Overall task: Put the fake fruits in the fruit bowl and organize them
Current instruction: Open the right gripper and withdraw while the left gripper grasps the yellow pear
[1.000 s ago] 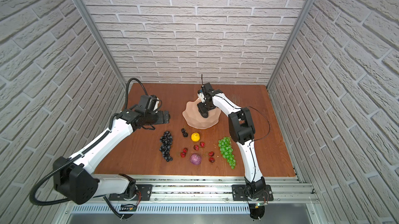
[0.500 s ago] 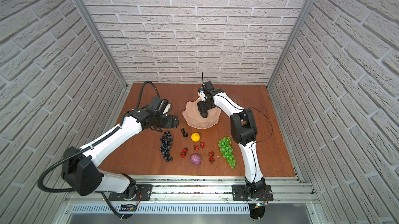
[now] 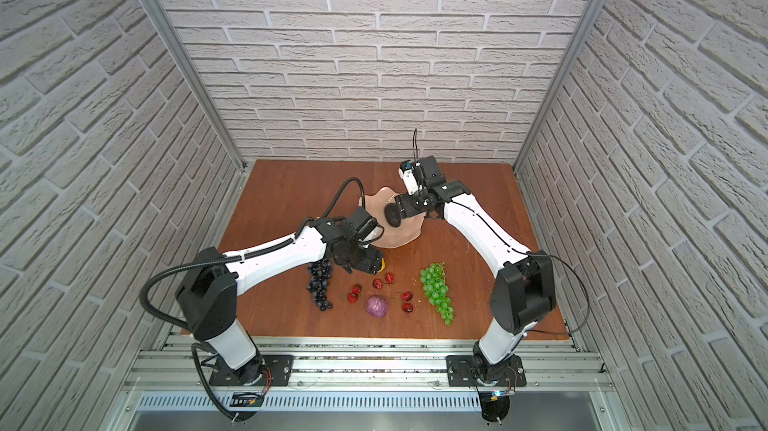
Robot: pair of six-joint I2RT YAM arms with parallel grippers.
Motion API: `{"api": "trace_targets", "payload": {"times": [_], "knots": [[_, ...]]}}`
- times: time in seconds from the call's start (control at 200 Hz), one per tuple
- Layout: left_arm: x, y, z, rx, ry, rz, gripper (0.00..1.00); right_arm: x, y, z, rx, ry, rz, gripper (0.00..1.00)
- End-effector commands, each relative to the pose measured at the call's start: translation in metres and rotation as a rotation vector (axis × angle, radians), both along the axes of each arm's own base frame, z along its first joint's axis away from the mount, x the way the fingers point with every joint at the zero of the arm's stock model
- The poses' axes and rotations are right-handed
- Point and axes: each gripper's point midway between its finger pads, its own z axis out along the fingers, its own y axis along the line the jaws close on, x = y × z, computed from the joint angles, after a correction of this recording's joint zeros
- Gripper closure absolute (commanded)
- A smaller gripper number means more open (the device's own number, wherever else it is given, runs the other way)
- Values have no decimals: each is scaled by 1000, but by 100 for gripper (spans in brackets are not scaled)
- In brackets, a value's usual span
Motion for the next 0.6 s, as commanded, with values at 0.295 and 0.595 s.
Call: {"api": "trace_targets", "payload": {"times": [0.295, 0.595], "knots": [[17, -20, -25, 75, 18, -8, 28, -14, -34, -22, 80, 16, -114, 26], [19, -16, -44, 131, 28, 1, 36, -16, -35, -27, 74, 18, -106, 29]]}}
